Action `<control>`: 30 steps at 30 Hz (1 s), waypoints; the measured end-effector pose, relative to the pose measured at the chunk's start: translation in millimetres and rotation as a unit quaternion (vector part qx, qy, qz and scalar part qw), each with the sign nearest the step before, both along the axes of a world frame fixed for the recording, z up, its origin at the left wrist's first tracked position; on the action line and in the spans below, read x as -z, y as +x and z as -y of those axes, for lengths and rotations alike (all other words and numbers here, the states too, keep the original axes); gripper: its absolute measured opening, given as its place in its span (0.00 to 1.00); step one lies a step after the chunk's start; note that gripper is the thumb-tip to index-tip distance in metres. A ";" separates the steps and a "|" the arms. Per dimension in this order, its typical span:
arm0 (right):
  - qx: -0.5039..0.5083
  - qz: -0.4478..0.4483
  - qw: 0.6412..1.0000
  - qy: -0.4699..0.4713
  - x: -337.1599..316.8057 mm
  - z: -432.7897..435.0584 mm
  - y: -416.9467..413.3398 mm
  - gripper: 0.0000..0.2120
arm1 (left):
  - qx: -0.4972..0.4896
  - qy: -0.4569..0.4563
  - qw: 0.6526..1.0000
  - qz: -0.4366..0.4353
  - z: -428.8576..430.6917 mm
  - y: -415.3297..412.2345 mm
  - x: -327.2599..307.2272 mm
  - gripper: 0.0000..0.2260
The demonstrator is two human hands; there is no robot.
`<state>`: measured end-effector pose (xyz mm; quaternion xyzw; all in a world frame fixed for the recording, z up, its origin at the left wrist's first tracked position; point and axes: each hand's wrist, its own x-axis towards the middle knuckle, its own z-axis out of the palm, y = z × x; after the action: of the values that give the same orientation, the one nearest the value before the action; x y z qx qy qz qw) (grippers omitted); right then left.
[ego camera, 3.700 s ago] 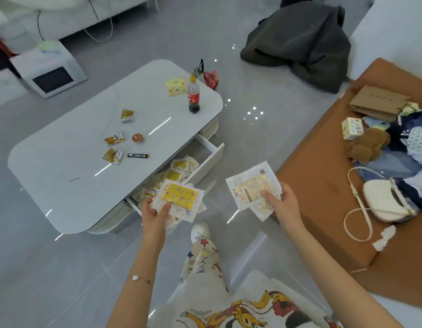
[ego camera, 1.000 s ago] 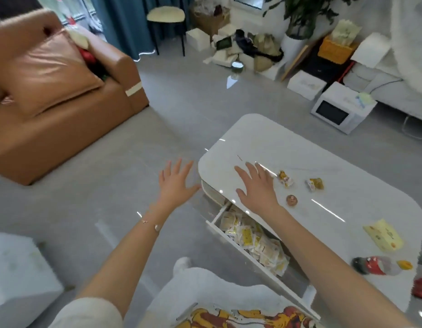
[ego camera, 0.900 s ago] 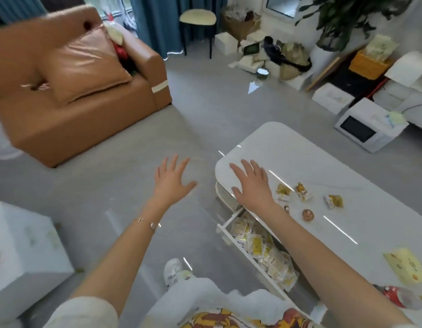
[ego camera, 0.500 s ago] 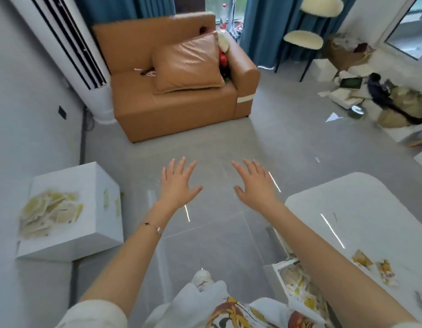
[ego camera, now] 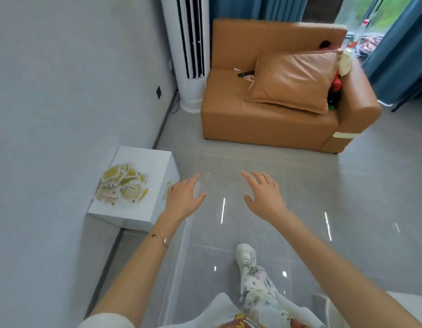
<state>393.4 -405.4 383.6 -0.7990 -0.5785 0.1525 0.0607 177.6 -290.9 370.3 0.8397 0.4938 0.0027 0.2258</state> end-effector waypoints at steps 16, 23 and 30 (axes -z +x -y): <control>-0.338 -0.042 0.940 -0.019 8.3 -270.5 -23.6 0.30 | -0.316 -0.024 0.948 -0.042 -114.7 -45.0 15.7 0.26; -0.431 -0.039 0.897 -0.095 65.6 -348.5 -94.9 0.30 | -0.469 -0.079 0.880 -0.018 -127.6 -117.1 73.3 0.25; -0.434 -0.110 0.892 -0.063 137.4 -443.8 -167.1 0.23 | -0.547 -0.109 0.829 0.045 -187.4 -167.3 178.3 0.14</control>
<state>226.3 38.3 246.2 -0.4490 -0.8463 0.2867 0.0010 10.3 -103.6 192.1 0.4007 0.8589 0.1097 0.2997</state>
